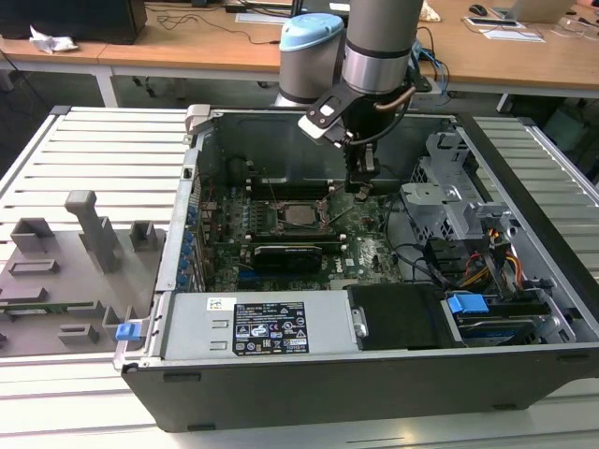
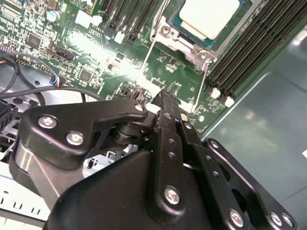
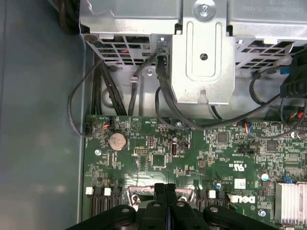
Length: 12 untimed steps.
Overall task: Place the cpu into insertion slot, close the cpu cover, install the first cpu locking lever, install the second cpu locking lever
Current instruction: 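Close the cpu cover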
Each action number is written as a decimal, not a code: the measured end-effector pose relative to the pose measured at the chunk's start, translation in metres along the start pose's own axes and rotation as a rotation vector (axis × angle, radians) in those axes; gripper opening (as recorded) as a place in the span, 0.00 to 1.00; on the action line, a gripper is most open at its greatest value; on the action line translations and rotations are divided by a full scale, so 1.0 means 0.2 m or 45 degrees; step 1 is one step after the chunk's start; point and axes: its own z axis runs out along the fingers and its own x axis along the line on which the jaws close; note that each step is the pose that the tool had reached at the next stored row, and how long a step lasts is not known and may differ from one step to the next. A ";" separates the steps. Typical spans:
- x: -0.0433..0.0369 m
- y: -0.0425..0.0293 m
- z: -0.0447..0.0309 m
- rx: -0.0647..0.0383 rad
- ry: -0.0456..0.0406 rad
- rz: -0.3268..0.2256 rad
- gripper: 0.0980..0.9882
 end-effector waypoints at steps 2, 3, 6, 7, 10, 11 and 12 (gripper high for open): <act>0.001 0.014 0.003 0.000 0.000 0.000 0.01; 0.002 0.019 0.004 0.000 0.000 0.000 0.01; 0.004 0.036 0.007 0.000 0.000 0.000 0.01; 0.005 0.041 0.008 0.000 0.000 0.000 0.01; 0.007 0.064 0.013 0.000 0.000 0.000 0.01; 0.007 0.071 0.015 0.000 0.000 0.000 0.01; 0.008 0.077 0.018 0.000 0.000 0.000 0.01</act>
